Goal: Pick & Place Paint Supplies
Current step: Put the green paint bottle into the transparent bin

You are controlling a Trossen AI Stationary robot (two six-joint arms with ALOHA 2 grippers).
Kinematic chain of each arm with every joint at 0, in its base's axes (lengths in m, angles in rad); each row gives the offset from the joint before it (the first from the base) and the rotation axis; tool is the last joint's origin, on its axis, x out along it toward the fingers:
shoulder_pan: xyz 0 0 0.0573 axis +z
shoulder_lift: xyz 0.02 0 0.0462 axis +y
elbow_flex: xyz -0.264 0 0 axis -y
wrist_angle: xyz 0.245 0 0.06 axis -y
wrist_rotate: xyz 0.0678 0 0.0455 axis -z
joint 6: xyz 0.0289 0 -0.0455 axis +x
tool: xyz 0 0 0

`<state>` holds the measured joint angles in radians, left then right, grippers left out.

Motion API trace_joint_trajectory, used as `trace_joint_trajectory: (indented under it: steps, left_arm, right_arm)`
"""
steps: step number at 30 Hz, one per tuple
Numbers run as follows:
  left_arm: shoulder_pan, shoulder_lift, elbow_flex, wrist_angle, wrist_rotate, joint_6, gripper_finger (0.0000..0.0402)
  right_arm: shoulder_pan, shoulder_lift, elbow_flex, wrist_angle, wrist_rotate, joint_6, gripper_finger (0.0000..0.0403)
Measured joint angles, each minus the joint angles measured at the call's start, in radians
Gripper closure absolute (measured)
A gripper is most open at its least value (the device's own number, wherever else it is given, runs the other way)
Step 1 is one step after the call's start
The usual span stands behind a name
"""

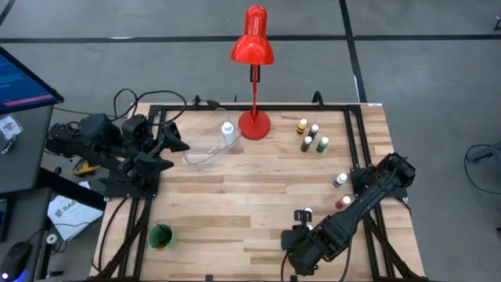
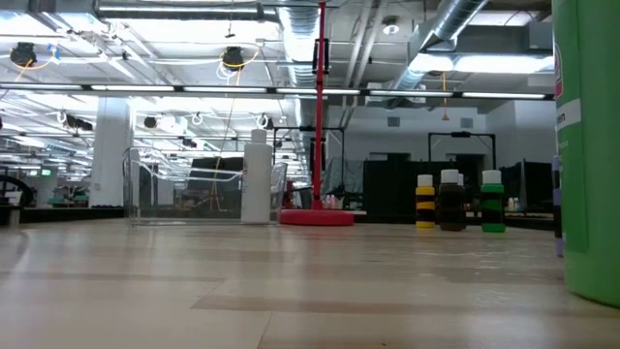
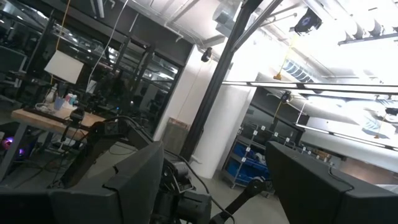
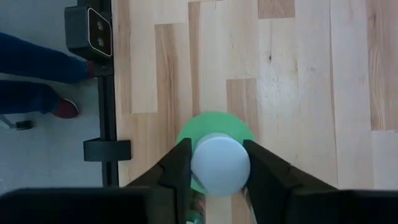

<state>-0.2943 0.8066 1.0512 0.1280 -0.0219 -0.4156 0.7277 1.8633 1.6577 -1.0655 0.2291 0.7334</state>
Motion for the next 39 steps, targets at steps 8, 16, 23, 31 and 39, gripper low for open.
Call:
trace_joint_trajectory:
  steps: [8,16,23,31,39]
  left_arm:
    - [0.0,0.0,0.0,0.0,0.0,0.0,0.0128]
    - [0.0,0.0,0.0,0.0,0.0,0.0,0.0128]
    - [0.0,-0.006,0.0,-0.002,0.0,0.0,0.0128]
    - [0.0,-0.011,0.0,-0.011,0.0,0.0,0.0128]
    - [0.0,-0.011,0.0,-0.078,-0.036,0.0,0.0128]
  right_arm:
    - [-0.051,0.0,0.023,-0.061,0.0,-0.064,0.0291]
    - [-0.228,0.0,0.098,-0.067,0.007,-0.331,0.0291]
    - [-0.403,0.0,0.216,-0.015,0.007,-0.537,0.0291]
    - [-0.595,0.0,0.32,0.012,0.005,-0.594,0.0291]
    - [-0.707,0.06,0.319,-0.022,-0.052,-0.614,0.0291]
